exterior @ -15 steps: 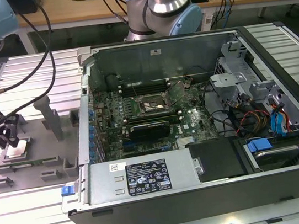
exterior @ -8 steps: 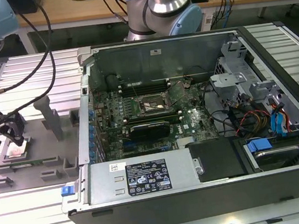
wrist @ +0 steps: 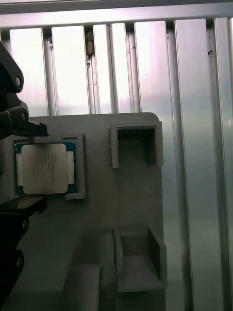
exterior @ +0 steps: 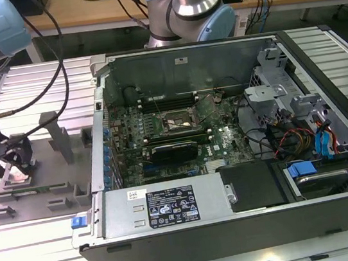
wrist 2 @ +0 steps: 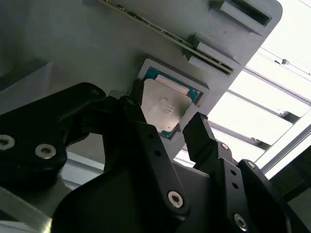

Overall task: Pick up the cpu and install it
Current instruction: 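Pick up the cpu and move it towards the insertion slot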

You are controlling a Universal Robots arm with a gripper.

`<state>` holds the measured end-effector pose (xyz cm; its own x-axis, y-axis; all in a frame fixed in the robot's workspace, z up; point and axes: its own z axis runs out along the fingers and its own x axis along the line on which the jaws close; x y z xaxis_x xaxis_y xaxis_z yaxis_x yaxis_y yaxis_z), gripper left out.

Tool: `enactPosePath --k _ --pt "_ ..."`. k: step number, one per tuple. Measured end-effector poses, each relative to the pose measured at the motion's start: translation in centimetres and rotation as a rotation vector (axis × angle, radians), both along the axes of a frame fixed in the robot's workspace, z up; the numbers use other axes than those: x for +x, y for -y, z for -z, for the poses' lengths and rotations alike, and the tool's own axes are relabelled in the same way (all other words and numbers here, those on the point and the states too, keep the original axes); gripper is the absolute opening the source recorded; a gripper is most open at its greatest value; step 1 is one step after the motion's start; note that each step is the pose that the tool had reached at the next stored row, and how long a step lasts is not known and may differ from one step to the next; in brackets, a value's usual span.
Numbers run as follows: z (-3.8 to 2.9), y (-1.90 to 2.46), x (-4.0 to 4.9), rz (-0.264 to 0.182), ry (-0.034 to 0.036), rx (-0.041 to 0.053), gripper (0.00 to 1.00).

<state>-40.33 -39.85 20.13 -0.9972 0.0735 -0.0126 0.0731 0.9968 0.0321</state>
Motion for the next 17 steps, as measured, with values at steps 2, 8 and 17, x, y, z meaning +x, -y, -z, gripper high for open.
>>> enactPosePath --k 2,8,17 --pt "0.24 -0.1 0.12 -0.011 -0.0004 -0.0002 0.6" --pt "0.55 -0.2 0.3 -0.074 -0.0003 -0.0002 0.6" --pt "1.23 -0.55 0.3 -0.074 -0.0005 -0.0004 0.6"
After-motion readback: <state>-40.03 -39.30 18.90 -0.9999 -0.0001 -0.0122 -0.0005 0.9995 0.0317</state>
